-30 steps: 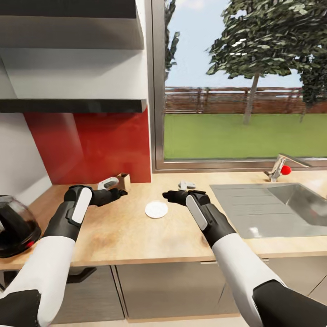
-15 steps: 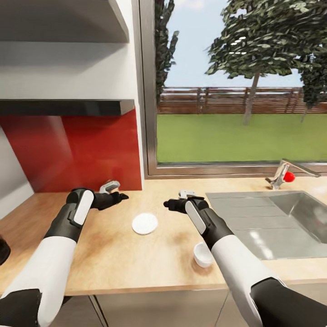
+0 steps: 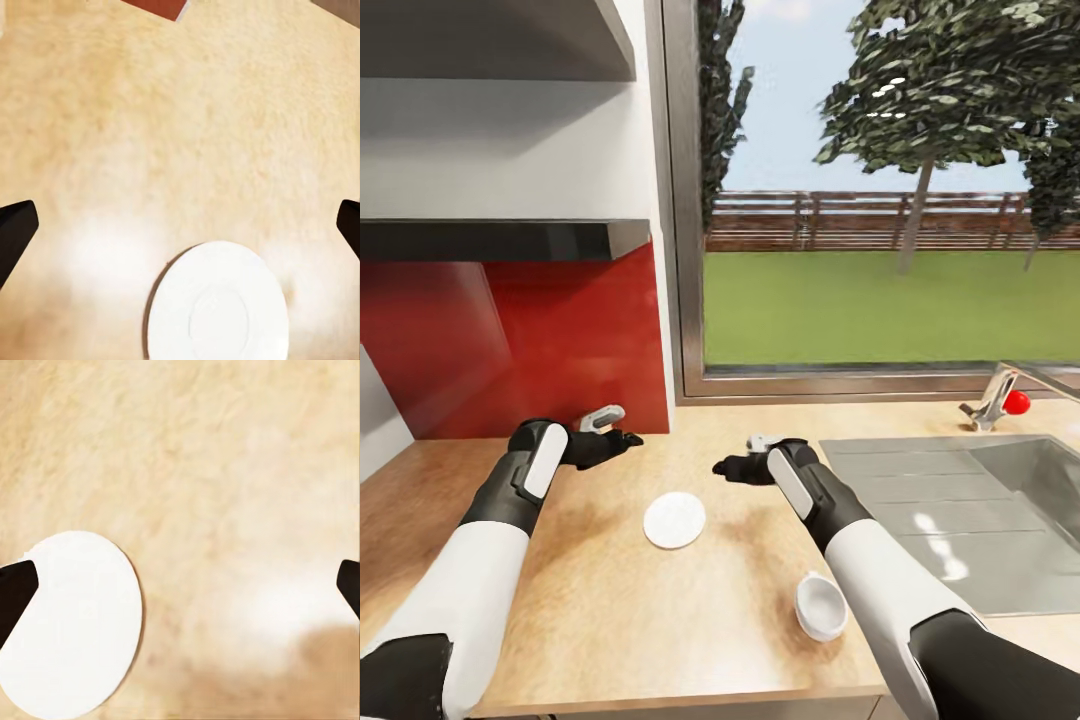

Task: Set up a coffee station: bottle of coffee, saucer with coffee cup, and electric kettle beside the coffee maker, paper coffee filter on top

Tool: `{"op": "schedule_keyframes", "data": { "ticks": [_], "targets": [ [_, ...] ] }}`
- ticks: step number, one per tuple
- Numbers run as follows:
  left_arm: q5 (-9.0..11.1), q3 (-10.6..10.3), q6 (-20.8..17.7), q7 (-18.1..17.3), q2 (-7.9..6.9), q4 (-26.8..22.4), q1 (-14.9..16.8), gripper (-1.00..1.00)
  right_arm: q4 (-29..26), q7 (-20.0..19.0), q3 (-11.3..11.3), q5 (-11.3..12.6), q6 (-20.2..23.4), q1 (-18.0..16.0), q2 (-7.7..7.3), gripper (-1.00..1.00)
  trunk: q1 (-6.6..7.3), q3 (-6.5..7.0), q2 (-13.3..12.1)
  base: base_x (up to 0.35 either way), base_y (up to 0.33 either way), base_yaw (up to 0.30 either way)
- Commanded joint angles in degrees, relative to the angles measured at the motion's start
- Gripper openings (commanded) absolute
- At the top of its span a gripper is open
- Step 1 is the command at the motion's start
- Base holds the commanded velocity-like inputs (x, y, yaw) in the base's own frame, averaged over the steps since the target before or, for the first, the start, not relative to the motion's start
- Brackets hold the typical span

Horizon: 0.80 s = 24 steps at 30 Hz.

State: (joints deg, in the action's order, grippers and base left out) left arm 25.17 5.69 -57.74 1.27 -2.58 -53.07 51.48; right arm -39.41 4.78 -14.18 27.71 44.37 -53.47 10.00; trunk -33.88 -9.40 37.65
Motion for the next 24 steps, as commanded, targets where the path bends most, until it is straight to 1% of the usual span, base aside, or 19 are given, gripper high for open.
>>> {"op": "schedule_keyframes", "data": {
  "ticks": [1, 3, 6, 10, 16, 17, 19, 21, 24],
  "targets": [
    [0.24, 0.09, -0.27, 0.13, -0.02, 0.34, 0.07, 1.00, 0.23, -0.58, -0.12, 1.32, 1.00, -0.06, 0.00, 1.00, -0.02, -0.10, 0.09, 0.014, 0.000, 0.000],
    [0.25, 0.18, -0.27, 0.13, -0.04, 2.38, 0.13, 1.00, 0.80, -1.76, -0.13, 2.60, 3.17, -0.06, 0.00, 1.00, -0.02, -0.10, 0.09, 0.007, 0.000, 0.000],
    [0.30, 0.26, -0.27, 0.13, -0.10, 6.71, 0.22, 1.00, 1.15, -2.43, -0.14, 3.45, 6.36, -0.06, 0.00, 1.00, -0.02, -0.10, 0.09, 0.003, 0.000, 0.000],
    [0.41, 0.25, -0.33, 0.13, -0.13, 8.61, 0.21, 1.00, 1.24, -2.68, -0.14, 3.69, 8.00, -0.06, 0.00, 1.00, -0.02, -0.10, 0.09, 0.000, 0.000, 0.000],
    [1.88, 0.18, -0.40, 0.13, -0.14, 9.10, 0.20, 1.00, 1.27, -2.89, -0.18, 3.82, 8.55, 0.09, 0.00, 1.00, -0.02, -0.10, 0.09, 0.000, 0.000, 0.000],
    [2.34, 0.16, -0.49, 0.13, -0.14, 9.13, 0.20, 1.00, 1.29, -4.15, -0.21, 3.81, 9.06, 0.11, 0.00, 1.00, -0.02, -0.10, 0.09, 0.000, 0.000, 0.000],
    [3.53, 0.12, -0.84, 0.13, -0.14, 9.22, 0.22, 1.00, 1.56, -9.53, -0.22, 3.77, 10.65, 0.12, 0.00, 1.00, -0.02, -0.10, 0.09, 0.000, 0.000, 0.000],
    [4.56, 0.11, -0.99, 0.10, -0.18, 9.27, 0.26, 1.00, 3.50, -11.89, -0.23, 3.70, 11.18, 0.12, 0.00, 1.00, -0.02, -0.10, 0.09, 0.000, 0.000, 0.000],
    [5.95, 0.08, -1.16, 0.06, -0.52, 9.61, 0.24, 1.00, 5.30, -12.85, -0.23, 3.73, 11.37, 0.12, 0.00, 1.00, -0.02, -0.10, 0.09, 0.000, 0.000, 0.000]
  ]
}}
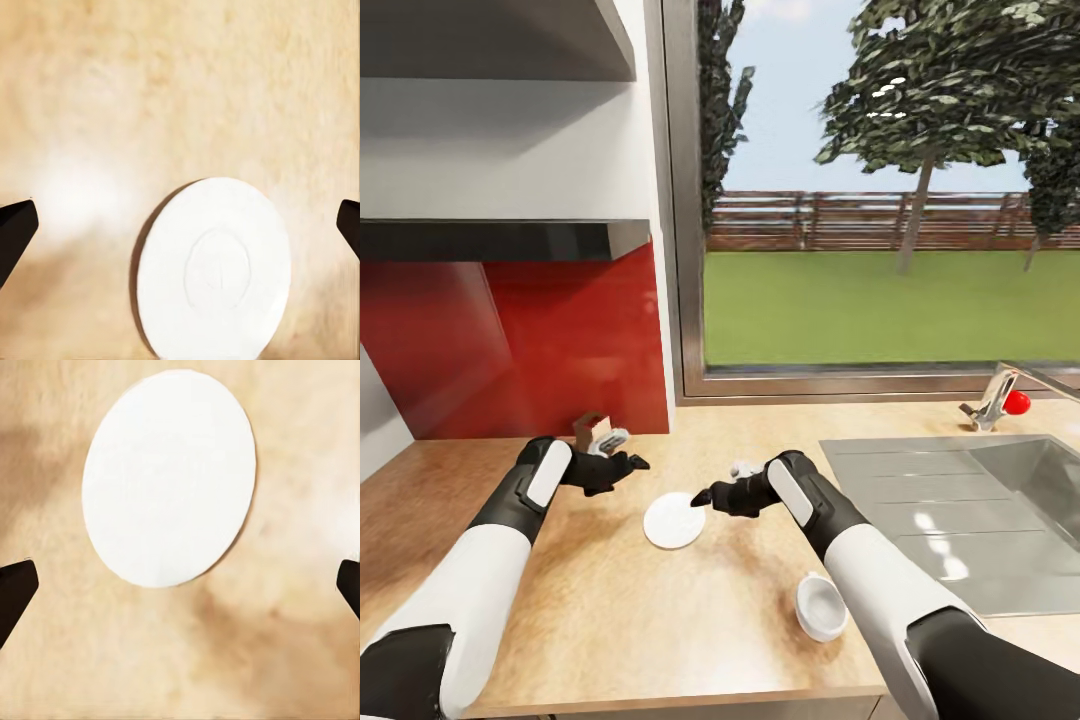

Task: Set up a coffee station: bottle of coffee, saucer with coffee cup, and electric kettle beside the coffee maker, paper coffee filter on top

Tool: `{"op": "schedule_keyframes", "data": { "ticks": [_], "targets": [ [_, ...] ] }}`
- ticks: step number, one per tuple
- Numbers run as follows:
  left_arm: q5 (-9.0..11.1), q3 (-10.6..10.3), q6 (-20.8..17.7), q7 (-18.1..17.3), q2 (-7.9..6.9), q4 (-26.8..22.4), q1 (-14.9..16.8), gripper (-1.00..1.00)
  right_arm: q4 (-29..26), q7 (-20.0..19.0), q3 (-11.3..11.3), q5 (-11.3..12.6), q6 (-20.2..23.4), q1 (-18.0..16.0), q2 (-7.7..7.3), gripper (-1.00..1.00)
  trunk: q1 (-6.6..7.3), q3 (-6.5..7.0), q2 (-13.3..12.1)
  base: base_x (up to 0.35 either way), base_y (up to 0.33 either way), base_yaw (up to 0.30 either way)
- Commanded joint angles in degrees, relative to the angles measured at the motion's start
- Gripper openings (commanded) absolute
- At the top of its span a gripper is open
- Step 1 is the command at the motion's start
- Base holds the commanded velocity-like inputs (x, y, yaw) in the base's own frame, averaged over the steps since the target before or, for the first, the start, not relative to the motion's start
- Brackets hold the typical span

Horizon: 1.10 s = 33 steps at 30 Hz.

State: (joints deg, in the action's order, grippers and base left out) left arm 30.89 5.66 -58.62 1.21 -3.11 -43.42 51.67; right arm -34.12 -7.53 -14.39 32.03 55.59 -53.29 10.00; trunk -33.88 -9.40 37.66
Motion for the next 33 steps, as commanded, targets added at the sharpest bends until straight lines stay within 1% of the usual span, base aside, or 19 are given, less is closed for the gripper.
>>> {"op": "schedule_keyframes", "data": {
  "ticks": [1, 3, 4, 6, 8, 9, 11, 13, 14, 15, 16, 18, 20, 24, 26, 27, 30, 33],
  "targets": [
    [0.88, 0.09, -0.30, 0.12, -0.21, 0.45, 0.03, 1.00, 0.26, -0.68, -0.04, -0.58, 0.18, -0.06, 0.00, 1.00, -0.02, -0.10, 0.09, 0.000, 0.000, 0.000],
    [2.15, 0.07, -0.33, 0.09, -0.55, 1.54, 0.02, 1.00, 0.49, -0.83, -0.07, -0.57, 0.20, -0.06, 0.00, 1.00, -0.02, -0.10, 0.09, 0.000, 0.000, 0.000],
    [3.09, 0.00, -0.34, 0.06, -0.79, 2.36, 0.03, 1.00, 0.57, -0.93, -0.09, -0.57, 0.21, -0.06, 0.00, 1.00, -0.02, -0.10, 0.09, 0.000, 0.000, 0.000],
    [5.23, -0.27, -0.35, 0.04, -1.88, 3.58, 0.03, 1.00, 0.83, -1.15, -0.10, -0.61, 0.26, -0.06, 0.00, 1.00, -0.02, -0.10, 0.09, 0.000, 0.000, 0.000],
    [6.31, -0.41, -0.35, -0.11, -2.60, 4.12, 0.01, 1.00, 1.43, -1.27, -0.11, -0.63, 0.29, -0.06, 0.00, 1.00, -0.02, -0.10, 0.09, 0.000, 0.000, 0.000],
    [6.67, -0.48, -0.35, -0.80, -2.85, 4.31, 0.01, 1.00, 1.92, -1.30, -0.11, -0.64, 0.30, -0.06, 0.00, 1.00, -0.02, -0.10, 0.09, 0.000, 0.000, 0.000],
    [6.89, -0.55, -0.35, -3.14, -3.04, 4.49, -0.03, 1.00, 2.36, -1.33, -0.35, -0.65, 0.31, -0.06, 0.00, 1.00, -0.02, -0.10, 0.09, 0.000, 0.000, 0.000],
    [6.91, -0.63, -0.35, -5.37, -3.09, 4.54, -0.06, 1.00, 2.45, -1.69, -1.35, -0.65, 0.27, -0.06, 0.00, 1.00, -0.02, -0.10, 0.09, 0.000, 0.000, 0.000],
    [6.90, -0.65, -0.35, -5.84, -3.10, 4.55, -0.07, 1.00, 2.42, -1.92, -1.71, -0.63, 0.26, -0.06, 0.00, 1.00, -0.02, -0.10, 0.09, 0.000, 0.000, 0.000],
    [6.90, -0.70, -0.35, -6.63, -3.11, 4.56, -0.07, 1.00, 2.33, -2.63, -2.55, -0.60, 0.25, -0.06, 0.00, 1.00, -0.02, -0.10, 0.09, 0.000, 0.000, 0.000],
    [6.90, -0.76, -0.35, -7.40, -3.10, 4.57, -0.08, 1.00, 2.20, -4.07, -3.89, -0.58, 0.20, -0.06, 0.00, 1.00, -0.02, -0.10, 0.09, 0.000, 0.000, 0.000],
    [6.90, -0.81, -0.35, -8.18, -3.05, 4.57, -0.08, 1.00, 2.13, -5.75, -5.58, -0.59, 0.10, -0.06, 0.00, 1.00, -0.02, -0.10, 0.09, 0.000, 0.000, 0.000],
    [6.93, -0.85, -0.41, -8.40, -3.04, 4.58, -0.08, 1.00, 2.20, -6.16, -6.04, -0.60, 0.06, -0.06, 0.00, 1.00, -0.02, -0.10, 0.09, 0.000, 0.000, 0.000],
    [6.98, -1.05, -0.43, -9.09, -2.92, 4.67, -0.08, 1.00, 2.33, -6.38, -6.22, -0.63, 0.05, -0.06, 0.00, 1.00, -0.02, -0.10, 0.09, 0.000, 0.000, 0.000],
    [6.96, -3.35, -0.35, -11.95, -3.03, 5.44, -0.11, 1.00, 2.38, -6.48, -6.25, -0.61, 0.05, -0.06, 0.00, 1.00, -0.02, -0.10, 0.09, 0.000, 0.000, 0.000],
    [6.74, -5.28, -0.04, -14.97, -3.20, 6.63, -0.15, 1.00, 2.34, -6.49, -6.26, -0.59, 0.05, -0.06, 0.00, 1.00, -0.02, -0.10, 0.09, 0.000, 0.000, 0.000],
    [6.40, -6.18, 0.38, -16.80, -3.45, 7.89, -0.20, 1.00, 2.24, -6.45, -6.27, -0.64, 0.05, -0.06, 0.00, 1.00, -0.02, -0.10, 0.09, 0.000, 0.000, 0.000],
    [6.29, -6.37, 0.55, -17.19, -3.66, 7.93, -1.16, 1.00, 2.25, -6.38, -6.26, -0.64, 0.05, -0.06, 0.00, 1.00, -0.02, -0.10, 0.09, 0.024, 0.000, 0.000]
  ]
}}
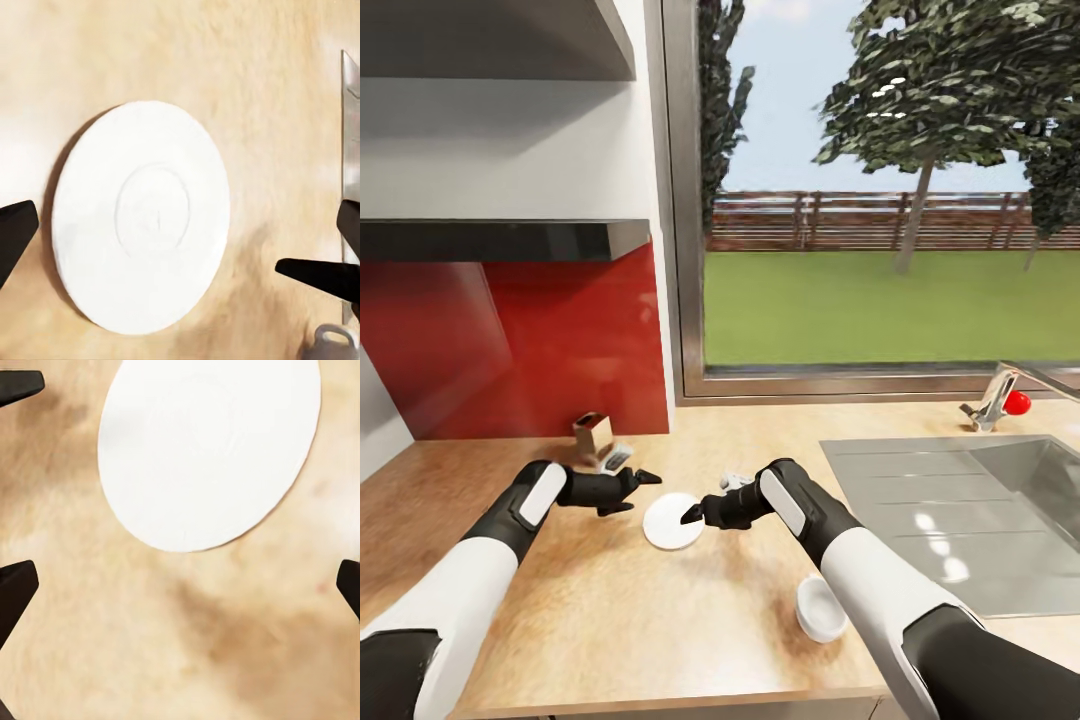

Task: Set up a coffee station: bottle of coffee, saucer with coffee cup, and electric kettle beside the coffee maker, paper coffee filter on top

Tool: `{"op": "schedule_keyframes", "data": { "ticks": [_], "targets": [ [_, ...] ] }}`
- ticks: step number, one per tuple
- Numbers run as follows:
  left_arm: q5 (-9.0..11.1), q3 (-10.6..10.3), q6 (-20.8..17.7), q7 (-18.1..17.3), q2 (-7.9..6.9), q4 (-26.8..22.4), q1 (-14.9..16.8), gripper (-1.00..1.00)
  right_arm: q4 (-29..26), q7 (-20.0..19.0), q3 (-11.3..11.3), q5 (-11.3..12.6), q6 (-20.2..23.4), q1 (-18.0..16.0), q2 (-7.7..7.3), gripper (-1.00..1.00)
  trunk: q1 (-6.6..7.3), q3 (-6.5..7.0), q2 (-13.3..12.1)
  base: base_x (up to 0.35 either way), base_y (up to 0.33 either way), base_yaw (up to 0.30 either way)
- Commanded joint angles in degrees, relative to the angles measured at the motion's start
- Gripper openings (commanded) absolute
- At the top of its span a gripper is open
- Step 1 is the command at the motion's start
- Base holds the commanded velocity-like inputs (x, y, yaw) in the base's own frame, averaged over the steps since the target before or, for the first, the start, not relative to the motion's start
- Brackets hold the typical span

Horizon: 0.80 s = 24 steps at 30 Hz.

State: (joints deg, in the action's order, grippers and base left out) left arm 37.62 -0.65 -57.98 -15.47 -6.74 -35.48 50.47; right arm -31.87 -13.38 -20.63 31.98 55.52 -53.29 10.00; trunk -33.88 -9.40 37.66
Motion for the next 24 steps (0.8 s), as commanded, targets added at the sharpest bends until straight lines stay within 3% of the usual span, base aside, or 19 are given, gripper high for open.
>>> {"op": "schedule_keyframes", "data": {
  "ticks": [1, 8, 16, 19, 24],
  "targets": [
    [-0.44, -0.09, -0.08, -0.59, -0.06, -0.16, -0.26, 1.00, 0.03, -0.53, -0.03, -0.60, 0.12, -0.06, 0.00, 1.00, -0.02, -0.10, 0.08, 0.133, 0.000, 0.000],
    [-0.50, -0.14, -0.03, -0.67, -0.21, -0.44, -0.89, 1.00, 0.20, -0.51, -0.08, -0.60, 0.12, -0.06, 0.00, 1.00, -0.02, -0.10, 0.08, 0.211, 0.000, 0.000],
    [-0.51, -0.14, -0.04, -0.70, -2.05, 0.28, -1.08, 1.00, 0.31, -0.67, -0.26, -0.60, 0.12, 0.13, 0.00, 1.00, -0.02, -0.10, 0.08, 0.015, 0.000, 0.000],
    [-0.45, -0.12, -0.03, -0.70, -2.07, 0.13, -3.45, 1.00, 0.24, -0.69, -2.05, -0.60, 0.12, 0.42, 0.00, 1.00, -0.02, -0.10, 0.08, 0.000, 0.000, 0.000],
    [-0.44, -0.10, 0.03, -0.70, -1.93, 0.30, -4.37, 1.00, 0.26, -0.68, -3.79, -0.60, 0.12, 0.49, 0.00, 1.00, -0.02, -0.10, 0.08, 0.000, 0.000, 0.000]
  ]
}}
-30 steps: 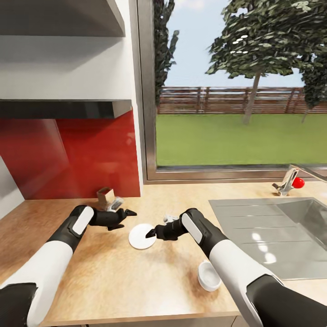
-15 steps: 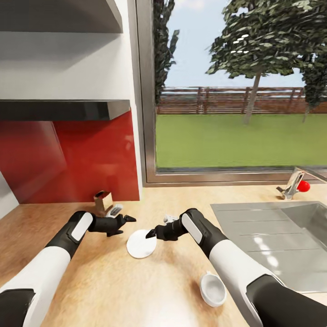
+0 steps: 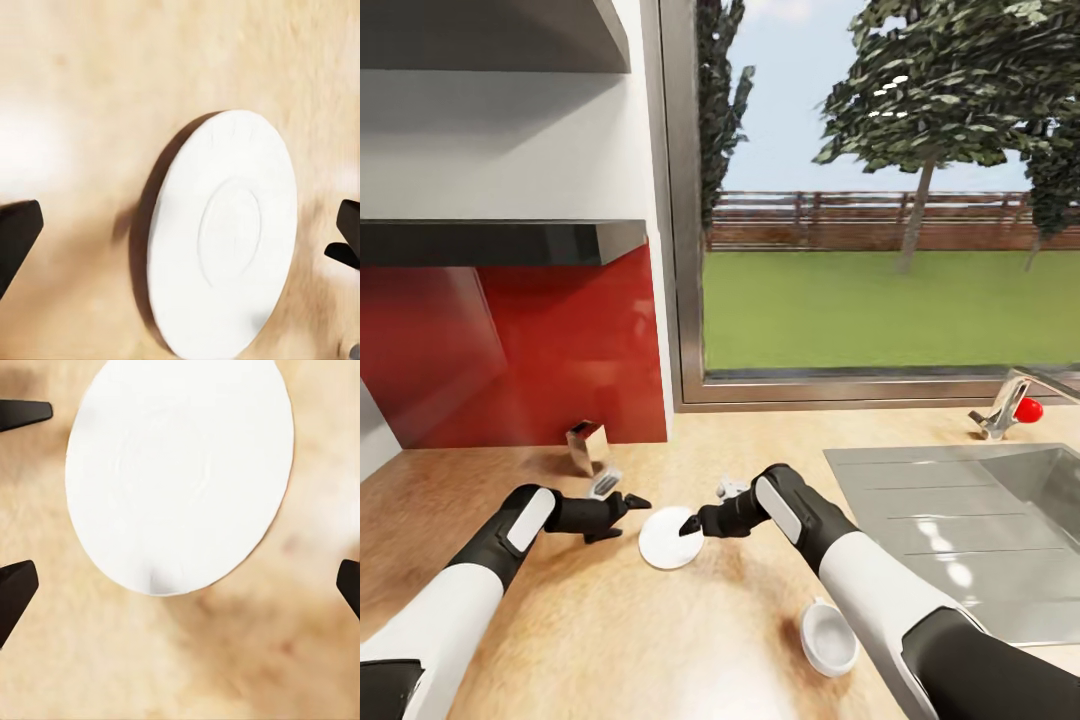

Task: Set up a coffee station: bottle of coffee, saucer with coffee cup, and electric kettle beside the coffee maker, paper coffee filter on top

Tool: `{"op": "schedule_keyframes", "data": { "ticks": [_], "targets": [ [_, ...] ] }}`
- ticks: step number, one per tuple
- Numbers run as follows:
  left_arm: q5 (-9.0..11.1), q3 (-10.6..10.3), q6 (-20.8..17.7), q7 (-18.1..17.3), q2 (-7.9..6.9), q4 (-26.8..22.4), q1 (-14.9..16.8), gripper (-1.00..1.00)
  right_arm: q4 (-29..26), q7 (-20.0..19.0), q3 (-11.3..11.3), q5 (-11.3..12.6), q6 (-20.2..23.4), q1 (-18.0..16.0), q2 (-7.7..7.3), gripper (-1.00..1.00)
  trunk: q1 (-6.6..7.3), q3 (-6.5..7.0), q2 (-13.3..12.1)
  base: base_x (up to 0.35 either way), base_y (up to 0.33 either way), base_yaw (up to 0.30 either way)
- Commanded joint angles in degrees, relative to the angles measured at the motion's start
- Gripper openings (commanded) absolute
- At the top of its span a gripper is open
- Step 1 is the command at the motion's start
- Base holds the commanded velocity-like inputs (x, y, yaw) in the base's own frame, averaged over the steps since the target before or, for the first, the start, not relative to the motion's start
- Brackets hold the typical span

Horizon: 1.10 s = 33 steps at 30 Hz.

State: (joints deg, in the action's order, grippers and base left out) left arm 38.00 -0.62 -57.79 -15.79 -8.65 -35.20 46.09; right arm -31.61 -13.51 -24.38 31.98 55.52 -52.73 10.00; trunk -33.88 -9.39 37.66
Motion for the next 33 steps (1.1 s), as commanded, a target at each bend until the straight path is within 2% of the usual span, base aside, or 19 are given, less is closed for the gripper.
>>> {"op": "schedule_keyframes", "data": {
  "ticks": [1, 4, 18, 20, 23, 27, 28, 29, 33],
  "targets": [
    [-0.81, -0.12, -0.13, -0.39, 0.04, 0.03, -0.05, 1.00, -0.01, -0.54, -0.10, -0.60, 0.12, -0.05, 0.00, 1.00, -0.02, -0.11, 0.08, 0.000, 0.000, 0.000],
    [-0.76, -0.04, -0.05, -0.45, 0.50, -0.19, -0.27, 1.00, -0.08, -0.55, -0.35, -0.60, 0.04, 0.14, 0.00, 1.00, -0.02, -0.11, 0.08, 0.000, 0.000, 0.000],
    [-0.38, 0.17, 0.89, -0.66, 0.77, -0.28, -0.72, 1.00, -0.47, -0.56, -0.41, -0.60, -0.06, 0.17, 0.00, 1.00, -0.02, -0.11, 0.08, 0.000, 0.000, 0.000],
    [-0.33, 0.17, 1.02, -0.71, 0.85, -0.24, -0.78, 1.00, -0.47, -0.57, -0.43, -0.60, -0.64, 0.17, 0.00, 1.00, -0.02, -0.11, 0.08, 0.000, 0.000, 0.000],
    [-0.37, 0.18, 1.13, -0.73, 1.92, -0.42, -0.82, 1.00, -0.56, -0.56, -1.13, -0.58, -2.49, 0.17, 0.00, 1.00, -0.02, -0.11, 0.08, 0.000, 0.000, 0.000],
    [-0.33, 0.21, 1.11, -0.74, 2.10, -0.62, -0.82, 1.00, -0.62, -0.60, -2.06, -0.49, -3.29, 0.17, 0.00, 1.00, -0.02, -0.11, 0.08, 0.000, 0.000, 0.000],
    [-0.31, 0.24, 1.11, -0.74, 2.08, -0.64, -0.82, 1.00, -0.56, -0.62, -2.15, -0.46, -4.99, 0.17, 0.00, 1.00, -0.02, -0.11, 0.08, 0.000, 0.000, 0.000],
    [-0.30, 0.25, 1.11, -0.77, 2.06, -0.65, -0.82, 1.00, -0.36, -1.47, -2.21, -0.44, -7.44, 0.17, 0.00, 1.00, -0.02, -0.11, 0.08, 0.022, 0.000, 0.000],
    [-0.41, 0.23, 1.10, -2.42, 1.97, -0.65, -0.82, 1.00, -0.05, -4.37, -2.25, -0.44, -9.12, 0.17, 0.00, 1.00, -0.02, -0.11, 0.08, 0.127, 0.055, 0.000]
  ]
}}
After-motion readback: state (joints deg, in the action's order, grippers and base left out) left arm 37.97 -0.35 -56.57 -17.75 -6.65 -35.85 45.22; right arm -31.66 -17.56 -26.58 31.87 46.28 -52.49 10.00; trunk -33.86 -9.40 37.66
